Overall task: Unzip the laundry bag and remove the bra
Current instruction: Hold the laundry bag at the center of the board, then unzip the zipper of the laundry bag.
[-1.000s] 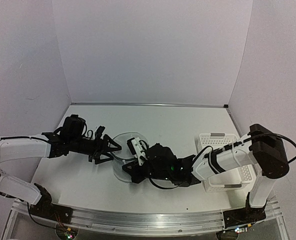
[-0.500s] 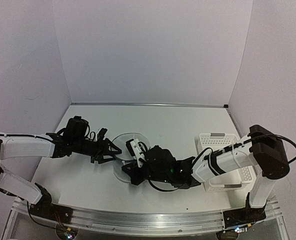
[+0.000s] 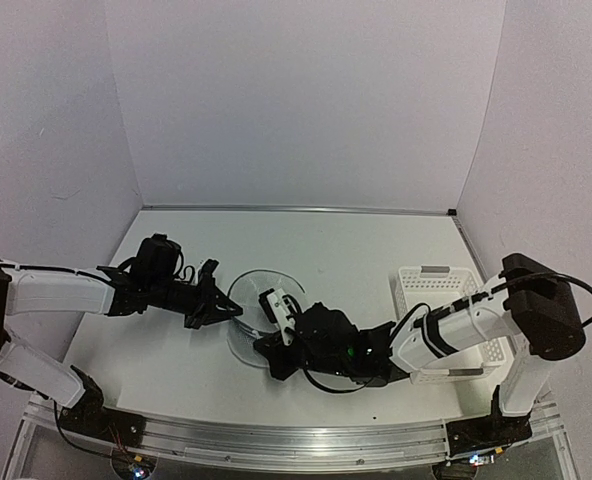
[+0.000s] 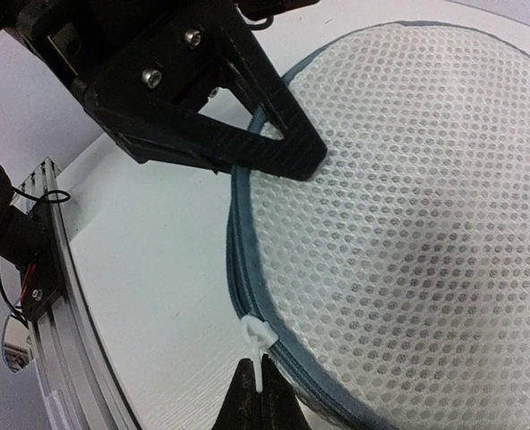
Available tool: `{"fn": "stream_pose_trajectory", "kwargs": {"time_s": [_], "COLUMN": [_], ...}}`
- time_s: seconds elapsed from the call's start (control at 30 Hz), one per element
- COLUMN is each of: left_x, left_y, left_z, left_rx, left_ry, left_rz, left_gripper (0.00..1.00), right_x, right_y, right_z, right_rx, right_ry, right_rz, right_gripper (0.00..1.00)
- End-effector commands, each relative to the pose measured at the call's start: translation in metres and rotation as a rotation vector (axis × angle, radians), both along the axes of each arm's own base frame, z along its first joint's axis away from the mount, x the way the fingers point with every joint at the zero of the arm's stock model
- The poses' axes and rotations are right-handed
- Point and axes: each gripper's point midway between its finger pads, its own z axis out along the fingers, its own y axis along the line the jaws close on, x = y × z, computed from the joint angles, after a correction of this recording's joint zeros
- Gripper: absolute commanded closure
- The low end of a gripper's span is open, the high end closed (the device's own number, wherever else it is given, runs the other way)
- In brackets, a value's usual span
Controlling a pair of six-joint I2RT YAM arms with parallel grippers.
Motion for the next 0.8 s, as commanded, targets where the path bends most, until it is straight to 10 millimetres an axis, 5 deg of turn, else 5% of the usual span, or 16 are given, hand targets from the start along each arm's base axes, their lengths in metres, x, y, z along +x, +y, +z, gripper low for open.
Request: {"fn": "stream_pose_trajectory", "kwargs": {"time_s": [0.0, 0.3, 0.6, 0.77], "left_x": [0.015, 0.017, 0.013, 0.018], "left_y": [-0.009, -0.013, -0.020, -0.025], "left_z": [0.026, 0.054, 0.080, 0.082], "left_rx": [-0.043, -0.071, -0.099, -0.088], "left_ry": [-0.088, -0.216, -0.368, -0.403], "left_rz": [-0.005, -0.053, -0.165, -0.202], "left_gripper": [1.00, 1.00, 1.00, 1.00], "right_x": [0.004, 0.015, 0.050, 0.061], "right_y": [-0.015, -0.064, -0.109, -0.118], "right_z": [0.022, 0.007, 0.006, 0.014], "right_rx": [0.033, -0.072, -0.181, -0.210], "right_ry": [-0.039, -0.097, -0.182, -0.237], "right_rz": [-0.060, -0.176, -0.276, -0.284], "right_gripper": [1.00, 1.00, 1.00, 1.00]}}
